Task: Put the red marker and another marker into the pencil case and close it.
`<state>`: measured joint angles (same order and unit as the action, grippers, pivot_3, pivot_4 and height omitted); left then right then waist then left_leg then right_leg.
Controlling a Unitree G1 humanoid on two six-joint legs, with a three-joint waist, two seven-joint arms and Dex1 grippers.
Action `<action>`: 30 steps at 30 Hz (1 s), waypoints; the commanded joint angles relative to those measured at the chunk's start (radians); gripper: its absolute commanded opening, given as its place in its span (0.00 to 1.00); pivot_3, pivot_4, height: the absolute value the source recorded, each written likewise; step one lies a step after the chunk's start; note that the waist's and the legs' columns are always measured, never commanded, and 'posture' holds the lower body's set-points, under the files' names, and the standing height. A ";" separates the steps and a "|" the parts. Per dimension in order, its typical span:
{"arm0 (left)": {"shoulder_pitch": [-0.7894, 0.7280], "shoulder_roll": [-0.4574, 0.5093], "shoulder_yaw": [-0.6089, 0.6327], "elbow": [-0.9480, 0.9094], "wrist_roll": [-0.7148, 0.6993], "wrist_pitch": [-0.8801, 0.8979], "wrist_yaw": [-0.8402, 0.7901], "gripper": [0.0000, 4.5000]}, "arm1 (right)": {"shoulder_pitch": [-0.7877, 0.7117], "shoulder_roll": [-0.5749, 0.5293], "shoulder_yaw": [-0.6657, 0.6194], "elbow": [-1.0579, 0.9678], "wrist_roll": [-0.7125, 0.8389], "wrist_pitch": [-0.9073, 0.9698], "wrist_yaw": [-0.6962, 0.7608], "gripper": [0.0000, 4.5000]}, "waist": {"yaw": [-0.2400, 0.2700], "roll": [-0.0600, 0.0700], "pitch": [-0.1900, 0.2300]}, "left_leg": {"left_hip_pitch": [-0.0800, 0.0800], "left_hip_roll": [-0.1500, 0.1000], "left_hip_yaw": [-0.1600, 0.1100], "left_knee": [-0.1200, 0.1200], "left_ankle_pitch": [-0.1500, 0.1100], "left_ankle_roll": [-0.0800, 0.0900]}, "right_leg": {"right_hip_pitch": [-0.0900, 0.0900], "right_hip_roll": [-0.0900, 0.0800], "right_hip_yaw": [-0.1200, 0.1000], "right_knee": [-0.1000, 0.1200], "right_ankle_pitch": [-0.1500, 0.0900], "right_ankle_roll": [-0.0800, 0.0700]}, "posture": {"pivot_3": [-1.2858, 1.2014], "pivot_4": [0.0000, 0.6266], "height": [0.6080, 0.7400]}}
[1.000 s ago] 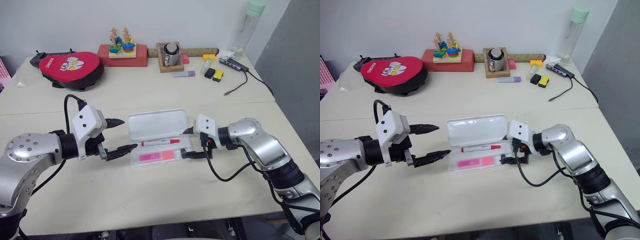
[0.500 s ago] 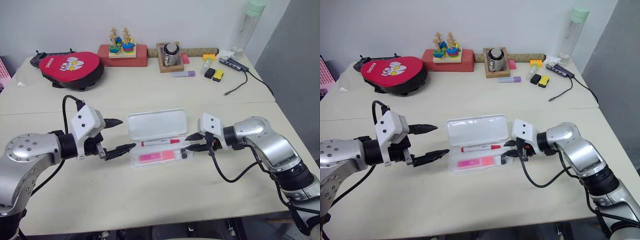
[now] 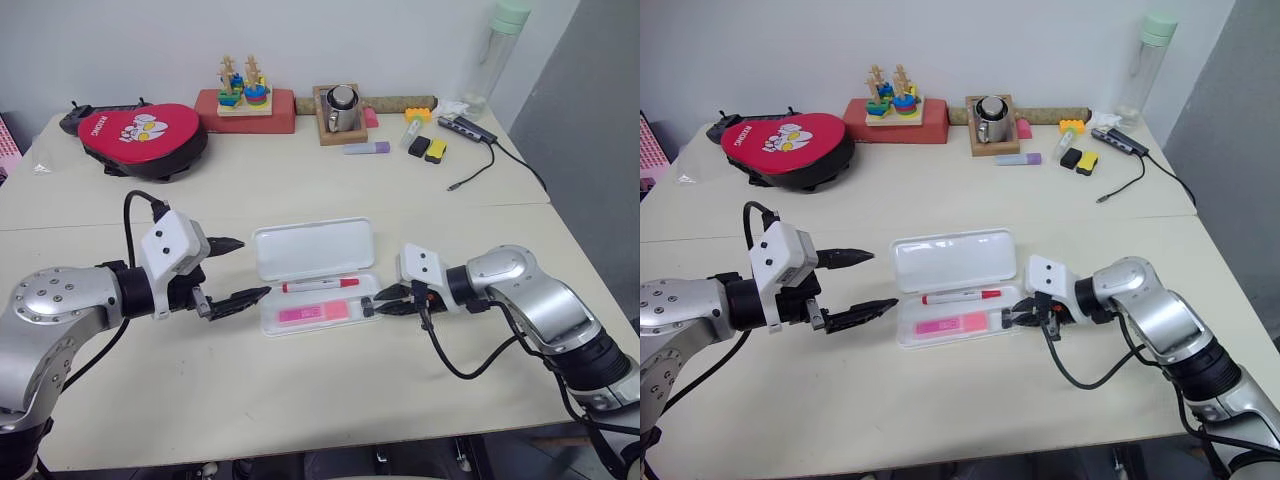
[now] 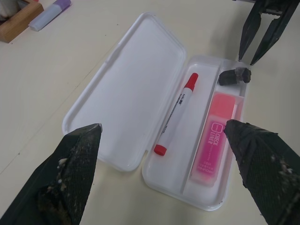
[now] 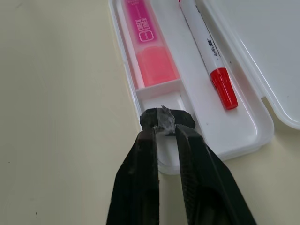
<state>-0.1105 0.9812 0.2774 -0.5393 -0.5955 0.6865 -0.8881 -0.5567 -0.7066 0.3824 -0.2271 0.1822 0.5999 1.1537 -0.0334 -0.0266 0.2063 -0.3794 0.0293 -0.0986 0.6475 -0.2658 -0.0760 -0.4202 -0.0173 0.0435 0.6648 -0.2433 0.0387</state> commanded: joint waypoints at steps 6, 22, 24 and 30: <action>-0.007 0.015 0.028 -0.008 0.008 -0.019 -0.005 1.00 | 0.006 0.017 0.020 0.036 -0.020 -0.055 0.005 0.01 | 0.000 0.000 0.000 | 0.000 0.000 0.000 0.000 0.000 0.000 | 0.000 0.000 0.000 0.000 0.000 0.000 | 0.52 0.24 1.00; 0.002 0.013 0.024 -0.009 0.022 -0.023 -0.001 1.00 | -0.037 0.089 0.028 0.053 -0.029 -0.055 -0.006 0.01 | -0.001 0.000 0.000 | 0.000 0.000 0.000 0.000 0.000 0.000 | 0.000 0.000 0.000 0.000 0.000 0.000 | 0.52 0.24 1.00; 0.003 0.013 0.024 -0.011 0.022 -0.022 -0.001 1.00 | -0.042 0.090 0.024 0.056 -0.030 -0.057 -0.006 0.01 | 0.000 0.000 0.000 | 0.000 0.000 0.000 0.000 0.000 0.000 | 0.000 0.000 0.000 0.000 0.000 -0.001 | 0.52 0.24 1.00; 0.009 0.009 0.024 -0.013 0.024 -0.023 0.002 1.00 | -0.056 0.077 -0.003 0.057 -0.031 -0.051 -0.002 0.01 | 0.000 0.000 0.000 | 0.000 0.000 0.000 0.000 0.000 0.000 | 0.000 0.000 0.000 0.000 0.000 -0.001 | 0.52 0.24 1.00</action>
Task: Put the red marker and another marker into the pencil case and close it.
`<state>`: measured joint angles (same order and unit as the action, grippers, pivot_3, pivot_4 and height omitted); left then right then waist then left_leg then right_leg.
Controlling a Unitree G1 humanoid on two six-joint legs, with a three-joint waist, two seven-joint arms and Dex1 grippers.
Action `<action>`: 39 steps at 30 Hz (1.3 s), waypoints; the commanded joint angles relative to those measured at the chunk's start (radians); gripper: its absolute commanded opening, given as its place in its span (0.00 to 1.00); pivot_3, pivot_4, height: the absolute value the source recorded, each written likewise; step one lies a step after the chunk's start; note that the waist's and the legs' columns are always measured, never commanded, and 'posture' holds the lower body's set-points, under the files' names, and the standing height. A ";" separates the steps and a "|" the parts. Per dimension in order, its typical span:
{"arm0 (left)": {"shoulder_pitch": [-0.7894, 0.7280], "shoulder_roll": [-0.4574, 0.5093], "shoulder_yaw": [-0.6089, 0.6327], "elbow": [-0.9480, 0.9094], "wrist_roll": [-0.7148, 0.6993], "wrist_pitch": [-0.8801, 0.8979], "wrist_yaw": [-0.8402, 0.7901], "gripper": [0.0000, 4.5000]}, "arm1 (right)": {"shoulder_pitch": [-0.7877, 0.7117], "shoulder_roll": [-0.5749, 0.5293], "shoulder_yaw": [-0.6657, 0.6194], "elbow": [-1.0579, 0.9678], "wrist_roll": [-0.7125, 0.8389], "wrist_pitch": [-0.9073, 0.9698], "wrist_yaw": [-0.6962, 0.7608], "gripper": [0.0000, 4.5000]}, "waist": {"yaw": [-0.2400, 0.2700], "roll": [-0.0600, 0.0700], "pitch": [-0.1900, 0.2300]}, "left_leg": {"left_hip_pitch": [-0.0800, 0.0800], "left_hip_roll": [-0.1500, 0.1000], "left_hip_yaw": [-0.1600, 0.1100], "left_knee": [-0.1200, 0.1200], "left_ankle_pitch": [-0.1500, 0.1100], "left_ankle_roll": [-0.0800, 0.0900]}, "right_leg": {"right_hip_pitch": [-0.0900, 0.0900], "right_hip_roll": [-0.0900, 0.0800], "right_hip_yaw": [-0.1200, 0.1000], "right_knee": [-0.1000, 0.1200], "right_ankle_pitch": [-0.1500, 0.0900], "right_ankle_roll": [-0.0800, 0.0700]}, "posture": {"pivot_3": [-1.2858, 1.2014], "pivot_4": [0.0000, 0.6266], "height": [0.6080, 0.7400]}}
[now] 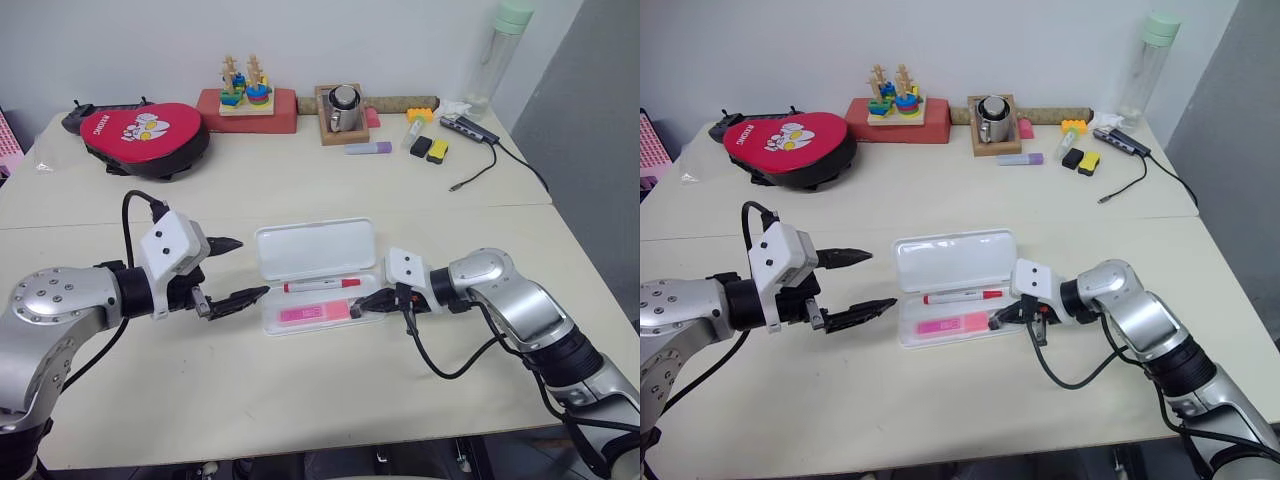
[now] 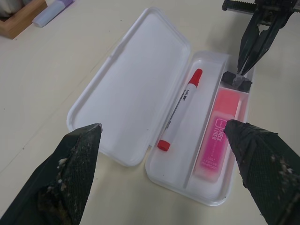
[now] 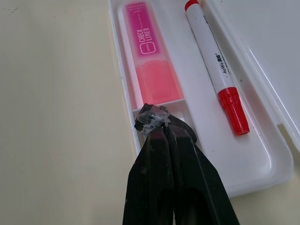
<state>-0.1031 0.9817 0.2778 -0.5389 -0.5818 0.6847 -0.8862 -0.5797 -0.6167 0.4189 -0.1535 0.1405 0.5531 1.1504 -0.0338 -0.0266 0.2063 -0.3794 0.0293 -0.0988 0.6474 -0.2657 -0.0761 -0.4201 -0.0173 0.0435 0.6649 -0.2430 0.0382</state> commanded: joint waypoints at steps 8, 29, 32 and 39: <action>-0.003 0.003 0.006 -0.007 0.022 -0.031 0.001 1.00 | -0.058 0.019 -0.048 -0.034 0.023 0.021 -0.022 0.01 | 0.000 0.000 0.000 | 0.000 0.000 0.000 0.000 0.000 0.000 | 0.000 0.000 0.000 0.000 0.000 0.000 | 0.52 0.24 1.00; 0.001 0.004 0.010 -0.007 0.028 -0.034 0.005 1.00 | -0.027 0.034 0.001 0.071 -0.054 -0.054 -0.026 0.01 | -0.001 0.000 0.000 | 0.000 0.000 0.000 0.000 0.000 0.000 | 0.000 0.000 0.000 0.000 0.000 0.000 | 0.52 0.24 1.00; 0.007 0.003 0.013 -0.009 0.029 -0.034 0.007 1.00 | -0.016 -0.001 -0.015 0.061 -0.046 -0.047 -0.009 0.01 | -0.001 0.000 0.000 | 0.000 0.000 0.000 0.000 0.000 0.000 | 0.000 0.000 0.000 0.000 0.000 0.000 | 0.52 0.24 1.00; 0.018 0.002 0.020 -0.011 0.031 -0.035 0.007 1.00 | 0.014 -0.067 -0.045 0.006 -0.011 -0.020 0.027 0.01 | 0.001 0.000 0.000 | 0.000 0.000 0.000 0.000 0.000 0.000 | 0.000 0.000 0.000 0.000 0.000 0.000 | 0.52 0.24 1.00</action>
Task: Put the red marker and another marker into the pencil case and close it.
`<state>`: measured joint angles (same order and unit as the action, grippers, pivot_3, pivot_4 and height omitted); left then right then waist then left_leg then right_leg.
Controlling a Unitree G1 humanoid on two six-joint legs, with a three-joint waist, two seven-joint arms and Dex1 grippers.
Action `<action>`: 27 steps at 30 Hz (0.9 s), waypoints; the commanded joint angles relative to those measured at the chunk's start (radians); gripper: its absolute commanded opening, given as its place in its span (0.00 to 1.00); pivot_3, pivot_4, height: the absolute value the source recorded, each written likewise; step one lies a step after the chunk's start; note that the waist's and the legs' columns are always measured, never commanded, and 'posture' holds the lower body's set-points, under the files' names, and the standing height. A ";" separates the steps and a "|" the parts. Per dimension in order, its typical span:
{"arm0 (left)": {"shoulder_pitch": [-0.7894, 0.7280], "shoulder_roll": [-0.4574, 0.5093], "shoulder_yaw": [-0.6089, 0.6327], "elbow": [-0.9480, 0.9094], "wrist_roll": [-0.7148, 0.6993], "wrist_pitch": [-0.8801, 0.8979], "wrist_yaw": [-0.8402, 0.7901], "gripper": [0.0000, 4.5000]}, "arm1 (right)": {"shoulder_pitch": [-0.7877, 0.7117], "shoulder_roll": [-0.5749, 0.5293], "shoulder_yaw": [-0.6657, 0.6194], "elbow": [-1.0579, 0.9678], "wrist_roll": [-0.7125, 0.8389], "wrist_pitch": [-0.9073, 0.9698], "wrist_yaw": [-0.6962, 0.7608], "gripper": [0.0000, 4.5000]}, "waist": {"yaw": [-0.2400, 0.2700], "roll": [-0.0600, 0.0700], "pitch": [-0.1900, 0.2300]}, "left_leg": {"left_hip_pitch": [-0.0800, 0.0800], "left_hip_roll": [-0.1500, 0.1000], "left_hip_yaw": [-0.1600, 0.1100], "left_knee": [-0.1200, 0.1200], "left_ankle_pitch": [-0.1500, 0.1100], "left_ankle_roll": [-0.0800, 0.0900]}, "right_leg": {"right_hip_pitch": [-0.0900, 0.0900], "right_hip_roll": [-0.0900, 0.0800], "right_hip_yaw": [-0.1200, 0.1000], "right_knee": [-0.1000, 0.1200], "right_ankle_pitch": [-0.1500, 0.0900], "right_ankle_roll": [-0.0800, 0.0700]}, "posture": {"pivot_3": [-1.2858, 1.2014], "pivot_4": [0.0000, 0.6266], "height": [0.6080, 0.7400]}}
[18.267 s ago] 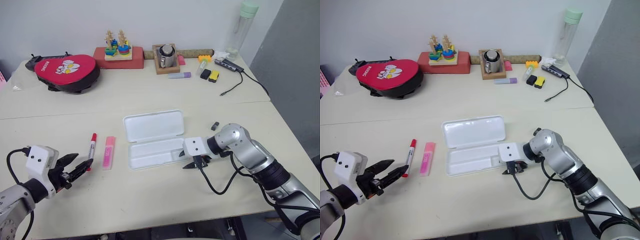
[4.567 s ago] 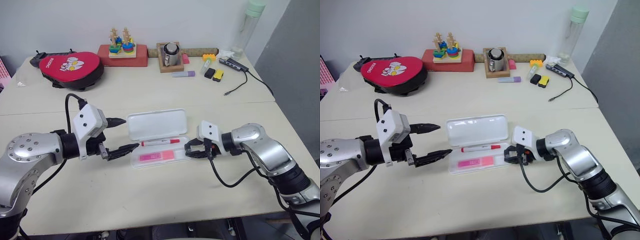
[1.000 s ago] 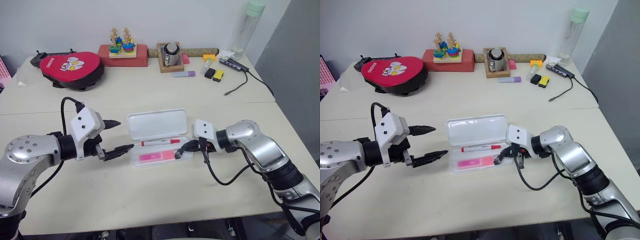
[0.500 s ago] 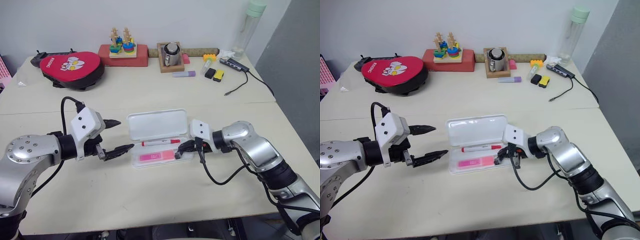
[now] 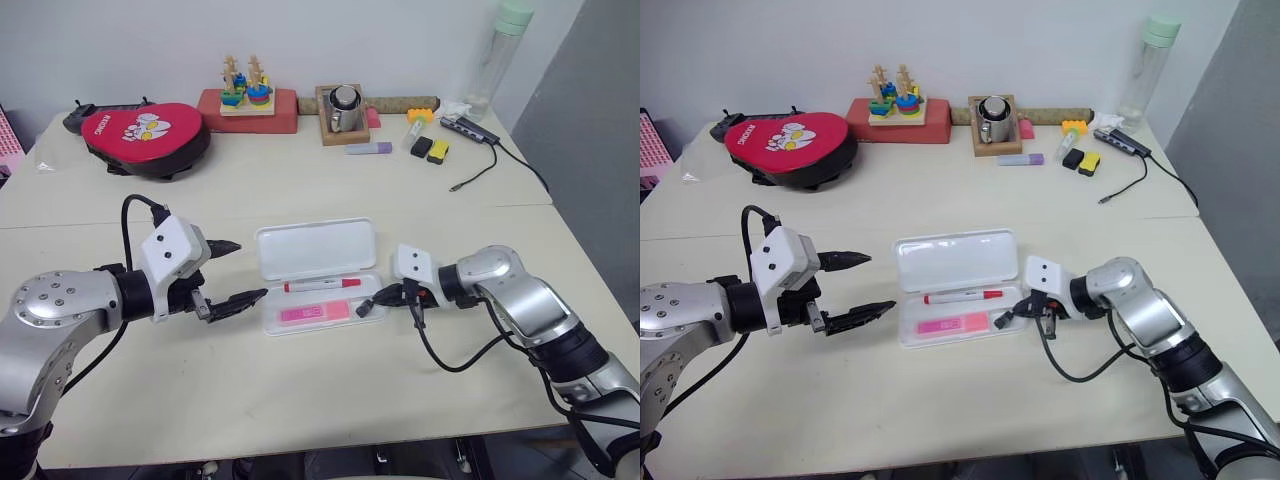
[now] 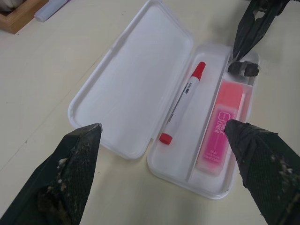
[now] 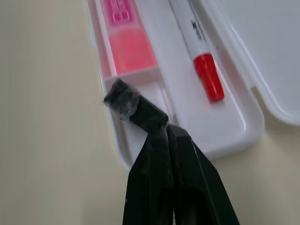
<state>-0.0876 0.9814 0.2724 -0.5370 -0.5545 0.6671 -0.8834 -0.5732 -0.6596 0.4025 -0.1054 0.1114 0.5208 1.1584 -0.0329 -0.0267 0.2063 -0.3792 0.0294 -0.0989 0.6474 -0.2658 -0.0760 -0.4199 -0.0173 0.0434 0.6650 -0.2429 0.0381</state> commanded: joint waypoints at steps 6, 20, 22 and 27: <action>-0.005 0.001 0.020 -0.005 0.009 -0.021 0.001 1.00 | -0.010 -0.018 -0.058 -0.080 0.050 0.049 0.002 0.01 | 0.000 0.000 0.000 | 0.000 0.000 0.000 0.000 0.000 0.000 | 0.000 0.000 0.000 0.000 0.000 0.000 | 0.52 0.24 1.00; -0.100 -0.055 0.065 0.087 0.027 -0.013 0.125 1.00 | -0.066 -0.036 -0.143 -0.134 0.121 0.110 -0.006 0.01 | 0.000 0.000 0.000 | 0.000 0.000 0.000 0.000 0.000 0.000 | 0.000 0.000 0.000 0.000 0.000 0.000 | 0.52 0.24 1.00; -0.133 -0.064 0.068 0.128 0.038 -0.009 0.157 1.00 | -0.071 -0.040 -0.152 -0.141 0.131 0.117 -0.005 0.01 | 0.000 0.000 0.000 | 0.000 0.000 0.000 0.000 0.000 0.000 | 0.000 0.000 0.000 0.000 0.000 0.000 | 0.52 0.24 1.00; -0.215 -0.063 0.053 0.282 0.094 -0.046 0.188 1.00 | -0.079 -0.044 -0.166 -0.148 0.144 0.117 -0.016 0.01 | 0.000 0.000 0.000 | 0.000 0.000 -0.001 0.000 0.000 0.000 | 0.000 0.000 -0.001 0.000 0.000 0.000 | 0.52 0.24 1.00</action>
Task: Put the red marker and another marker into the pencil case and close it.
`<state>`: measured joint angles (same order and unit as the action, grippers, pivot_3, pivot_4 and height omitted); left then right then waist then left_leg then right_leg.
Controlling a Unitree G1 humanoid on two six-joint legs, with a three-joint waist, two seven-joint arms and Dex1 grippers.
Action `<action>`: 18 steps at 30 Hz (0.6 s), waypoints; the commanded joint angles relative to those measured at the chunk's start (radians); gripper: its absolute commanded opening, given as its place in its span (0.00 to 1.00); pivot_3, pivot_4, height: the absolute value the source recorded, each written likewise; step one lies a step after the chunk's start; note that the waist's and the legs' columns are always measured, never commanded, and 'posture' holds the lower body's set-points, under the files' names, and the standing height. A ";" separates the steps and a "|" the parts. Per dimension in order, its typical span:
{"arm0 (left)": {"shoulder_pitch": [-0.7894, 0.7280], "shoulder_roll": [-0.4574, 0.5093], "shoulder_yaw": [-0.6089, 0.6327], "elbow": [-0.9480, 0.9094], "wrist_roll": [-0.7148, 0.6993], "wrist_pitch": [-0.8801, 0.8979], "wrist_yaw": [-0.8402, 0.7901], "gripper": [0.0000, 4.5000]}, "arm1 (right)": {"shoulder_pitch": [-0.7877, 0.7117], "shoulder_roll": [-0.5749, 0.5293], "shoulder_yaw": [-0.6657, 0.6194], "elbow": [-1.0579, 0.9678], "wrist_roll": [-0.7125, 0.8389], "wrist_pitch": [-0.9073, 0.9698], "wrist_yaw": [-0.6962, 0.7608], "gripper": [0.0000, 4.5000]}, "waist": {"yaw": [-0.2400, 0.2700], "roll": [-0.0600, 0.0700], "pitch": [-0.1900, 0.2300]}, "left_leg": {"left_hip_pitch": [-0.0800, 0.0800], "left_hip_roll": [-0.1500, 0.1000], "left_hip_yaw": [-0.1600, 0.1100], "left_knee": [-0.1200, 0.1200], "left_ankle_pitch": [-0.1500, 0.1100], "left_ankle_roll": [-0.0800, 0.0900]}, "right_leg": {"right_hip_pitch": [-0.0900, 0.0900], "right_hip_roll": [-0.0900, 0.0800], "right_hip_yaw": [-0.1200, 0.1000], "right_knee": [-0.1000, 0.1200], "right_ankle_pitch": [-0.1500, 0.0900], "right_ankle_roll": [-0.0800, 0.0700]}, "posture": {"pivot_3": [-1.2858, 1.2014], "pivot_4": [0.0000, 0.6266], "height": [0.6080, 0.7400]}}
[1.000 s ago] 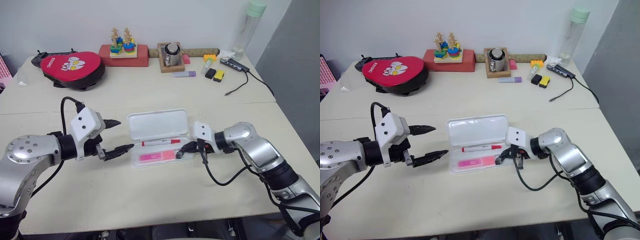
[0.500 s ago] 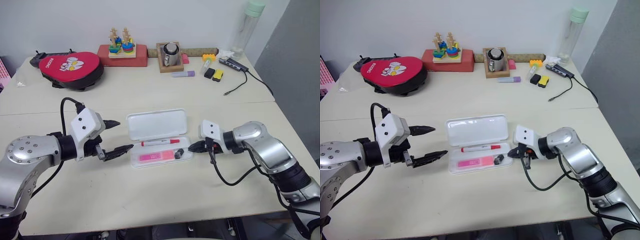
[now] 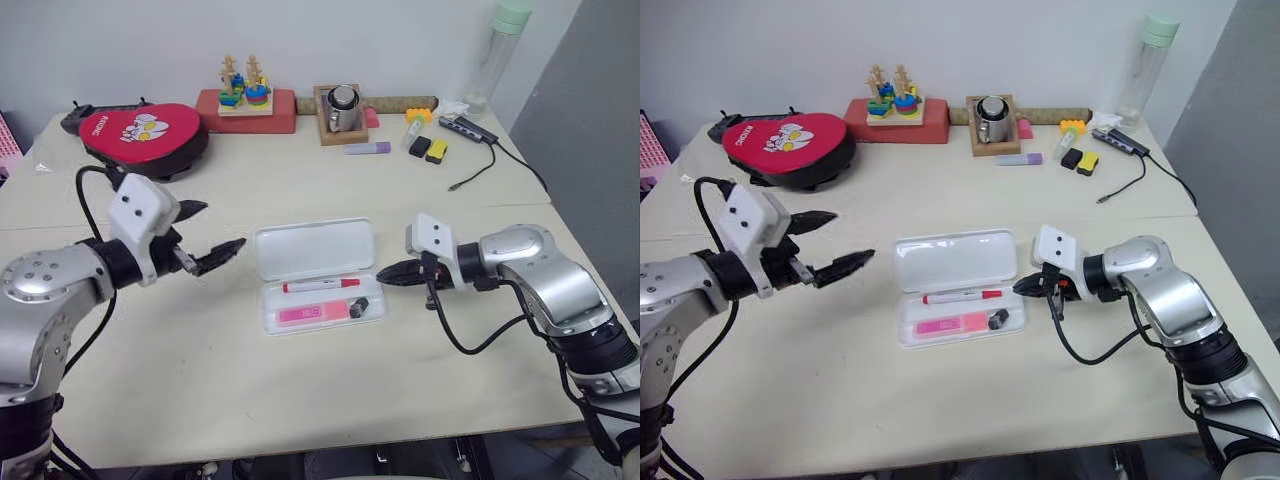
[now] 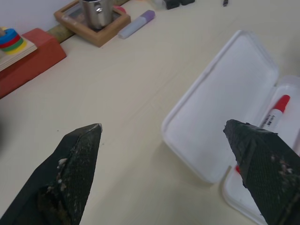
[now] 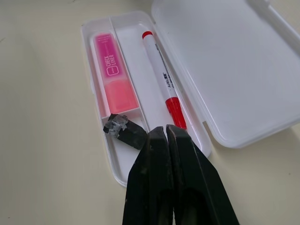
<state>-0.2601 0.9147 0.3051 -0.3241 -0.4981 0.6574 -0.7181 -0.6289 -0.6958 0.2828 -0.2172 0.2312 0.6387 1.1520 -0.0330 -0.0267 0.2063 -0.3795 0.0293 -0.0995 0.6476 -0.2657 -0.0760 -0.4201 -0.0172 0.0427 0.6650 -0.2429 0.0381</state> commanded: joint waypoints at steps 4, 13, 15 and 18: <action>-0.062 -0.001 0.003 0.136 0.058 -0.065 0.008 1.00 | -0.035 -0.007 -0.056 -0.044 0.041 0.007 -0.011 0.01 | 0.000 0.000 0.000 | 0.000 0.000 0.000 0.000 0.000 0.000 | 0.000 0.000 0.000 0.000 0.000 0.000 | 0.52 0.24 1.00; -0.138 -0.053 -0.104 0.349 0.139 -0.179 -0.034 0.72 | -0.049 -0.009 -0.057 -0.051 0.056 0.012 -0.023 0.00 | 0.001 0.000 0.000 | -0.001 0.000 0.000 0.000 0.000 0.000 | 0.000 0.000 0.000 0.000 0.000 0.000 | 0.52 0.24 1.00; -0.156 -0.061 -0.118 0.379 0.150 -0.192 -0.043 0.63 | -0.052 -0.008 -0.058 -0.051 0.057 0.013 -0.024 0.00 | 0.001 0.000 0.000 | -0.001 0.000 0.000 0.000 0.000 0.000 | 0.000 0.000 -0.001 0.000 0.000 0.000 | 0.52 0.24 1.00; -0.188 -0.076 -0.140 0.434 0.163 -0.212 -0.063 0.52 | -0.058 -0.009 -0.060 -0.053 0.063 0.018 -0.022 0.00 | 0.000 0.000 0.000 | -0.001 0.000 0.000 0.000 0.000 0.000 | 0.000 0.000 0.000 0.000 0.000 0.000 | 0.52 0.24 1.00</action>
<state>-0.4197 0.8444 0.1712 0.0913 -0.3475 0.4732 -0.7639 -0.6601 -0.6985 0.2541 -0.2358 0.2756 0.6577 1.1307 -0.0329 -0.0267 0.2063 -0.3801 0.0292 -0.0995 0.6474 -0.2657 -0.0761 -0.4203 -0.0175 0.0423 0.6652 -0.2427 0.0379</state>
